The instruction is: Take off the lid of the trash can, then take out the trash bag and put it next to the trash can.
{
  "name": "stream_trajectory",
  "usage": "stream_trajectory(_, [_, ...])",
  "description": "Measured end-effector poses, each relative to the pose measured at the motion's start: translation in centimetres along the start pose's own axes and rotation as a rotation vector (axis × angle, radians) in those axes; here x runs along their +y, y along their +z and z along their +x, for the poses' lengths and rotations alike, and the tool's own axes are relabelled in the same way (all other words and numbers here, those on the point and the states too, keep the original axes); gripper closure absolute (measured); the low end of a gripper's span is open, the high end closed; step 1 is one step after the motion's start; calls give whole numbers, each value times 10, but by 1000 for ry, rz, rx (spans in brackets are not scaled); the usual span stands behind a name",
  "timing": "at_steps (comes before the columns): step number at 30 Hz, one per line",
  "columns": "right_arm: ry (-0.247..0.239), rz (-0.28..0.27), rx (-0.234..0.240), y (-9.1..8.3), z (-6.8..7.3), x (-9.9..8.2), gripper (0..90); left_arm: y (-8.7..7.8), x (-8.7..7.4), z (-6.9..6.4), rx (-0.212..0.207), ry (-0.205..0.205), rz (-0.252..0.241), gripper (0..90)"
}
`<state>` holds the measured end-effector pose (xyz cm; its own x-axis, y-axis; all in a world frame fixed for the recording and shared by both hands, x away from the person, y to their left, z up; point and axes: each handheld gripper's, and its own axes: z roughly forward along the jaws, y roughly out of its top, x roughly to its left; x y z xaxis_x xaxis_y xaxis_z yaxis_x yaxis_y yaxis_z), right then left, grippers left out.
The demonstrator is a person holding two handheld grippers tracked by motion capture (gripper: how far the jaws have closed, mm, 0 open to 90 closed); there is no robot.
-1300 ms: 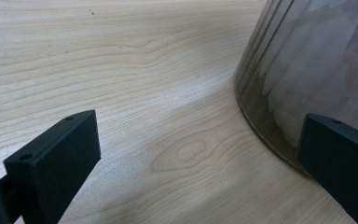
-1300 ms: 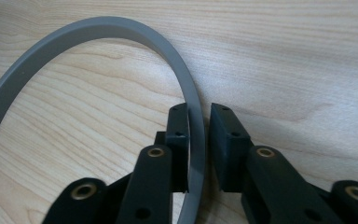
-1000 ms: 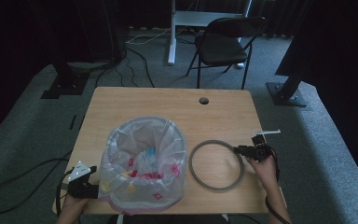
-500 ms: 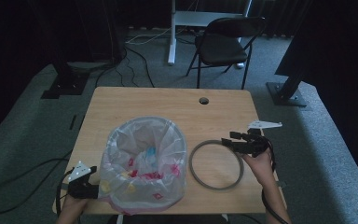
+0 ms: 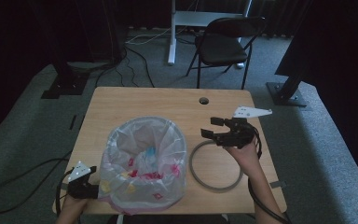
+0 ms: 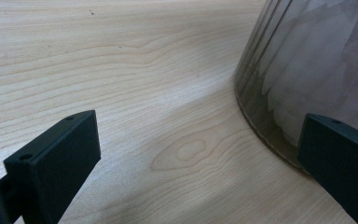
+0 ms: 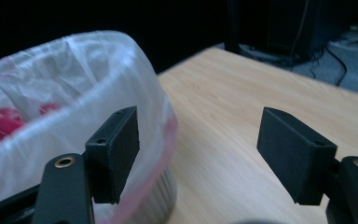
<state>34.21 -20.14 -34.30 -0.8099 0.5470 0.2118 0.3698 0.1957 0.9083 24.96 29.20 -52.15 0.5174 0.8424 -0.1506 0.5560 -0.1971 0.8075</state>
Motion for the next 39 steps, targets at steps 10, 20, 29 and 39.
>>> stream_trajectory(10, [-62, 10, 58, 23, 25, 33, 287, -19, 5, 10, 26, -32, -53, 0])
stream_trajectory(20, [-67, 58, 80, 43, 33, 43, 279, -78, 24, 11, -24, -22, -175, 0])
stream_trajectory(29, [-65, 113, 91, 62, 39, 42, 273, -122, 48, -26, -184, 22, -264, 0])
stream_trajectory(39, [-47, 179, 92, 81, 39, 39, 274, -105, 68, -78, -195, 90, -194, 0])
